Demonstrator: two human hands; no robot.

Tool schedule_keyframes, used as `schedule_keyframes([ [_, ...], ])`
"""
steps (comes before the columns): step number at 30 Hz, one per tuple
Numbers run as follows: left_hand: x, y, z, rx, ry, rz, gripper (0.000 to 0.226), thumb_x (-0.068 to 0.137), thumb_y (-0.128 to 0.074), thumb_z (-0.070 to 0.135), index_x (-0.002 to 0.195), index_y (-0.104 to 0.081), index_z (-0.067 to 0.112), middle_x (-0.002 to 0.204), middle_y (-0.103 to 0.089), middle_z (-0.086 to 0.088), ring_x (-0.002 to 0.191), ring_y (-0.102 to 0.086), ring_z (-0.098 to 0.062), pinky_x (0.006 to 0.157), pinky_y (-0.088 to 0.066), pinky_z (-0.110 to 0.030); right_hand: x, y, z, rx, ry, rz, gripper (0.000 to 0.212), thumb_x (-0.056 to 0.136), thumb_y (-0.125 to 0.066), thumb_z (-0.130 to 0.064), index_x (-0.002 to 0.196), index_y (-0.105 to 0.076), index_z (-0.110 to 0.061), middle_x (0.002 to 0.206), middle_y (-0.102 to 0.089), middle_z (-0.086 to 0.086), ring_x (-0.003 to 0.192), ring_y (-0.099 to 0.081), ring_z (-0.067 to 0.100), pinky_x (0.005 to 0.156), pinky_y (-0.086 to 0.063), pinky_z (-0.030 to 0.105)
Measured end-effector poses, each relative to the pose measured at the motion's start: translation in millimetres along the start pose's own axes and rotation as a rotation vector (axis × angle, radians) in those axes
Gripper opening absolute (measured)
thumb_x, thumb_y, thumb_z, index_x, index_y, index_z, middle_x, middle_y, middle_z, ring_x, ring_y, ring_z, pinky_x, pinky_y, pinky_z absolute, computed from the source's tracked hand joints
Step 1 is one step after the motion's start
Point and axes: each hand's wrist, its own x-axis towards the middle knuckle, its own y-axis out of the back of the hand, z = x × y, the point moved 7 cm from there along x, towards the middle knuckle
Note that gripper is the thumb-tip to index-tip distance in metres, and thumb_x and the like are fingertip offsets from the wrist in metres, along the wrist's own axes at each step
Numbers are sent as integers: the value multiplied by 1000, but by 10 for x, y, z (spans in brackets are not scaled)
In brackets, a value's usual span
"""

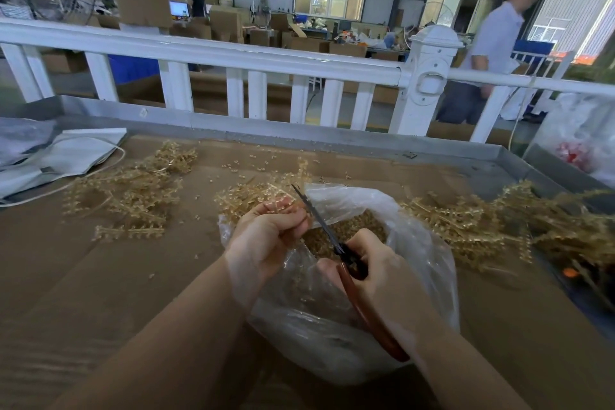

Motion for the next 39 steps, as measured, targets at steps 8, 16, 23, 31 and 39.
schedule_keyframes([
  [8,-69,-71,-46,128,78,-58,27,54,-63,-12,79,-59,-3,60,-65,-9,50,-66,-15,44,-51,-17,45,2,4,35,-22,-47,33,81,-60,-59,87,-47,-29,75,-62,-7,69,-60,3,68,-52,25],
  [16,-108,-132,-66,165,123,-95,26,53,-61,-10,78,-59,-3,57,-64,-7,47,-63,-13,43,-50,-17,88,4,45,74,-36,-64,31,83,-58,-57,81,-47,-28,63,-60,-12,58,-55,-9,52,-39,8],
  [23,-112,-84,-105,160,157,-69,28,53,-61,-11,79,-56,-2,55,-64,-8,46,-64,-14,44,-52,-18,85,-19,30,22,-17,-83,30,85,-59,-54,81,-45,-28,61,-55,-9,57,-54,-14,51,-40,7],
  [31,-127,-25,-117,222,142,-33,26,78,-53,-18,92,-57,3,65,-59,-8,46,-57,-14,43,-48,-20,32,-26,40,-29,20,-62,31,83,-58,-59,82,-42,-33,63,-54,-10,64,-54,-11,57,-41,10],
  [39,-148,-31,-173,253,211,-91,24,70,-54,-16,86,-59,1,65,-58,-8,51,-58,-14,48,-51,-20,25,-24,-5,-32,55,-58,33,82,-59,-59,82,-41,-31,62,-54,-10,61,-54,-7,56,-43,12],
])
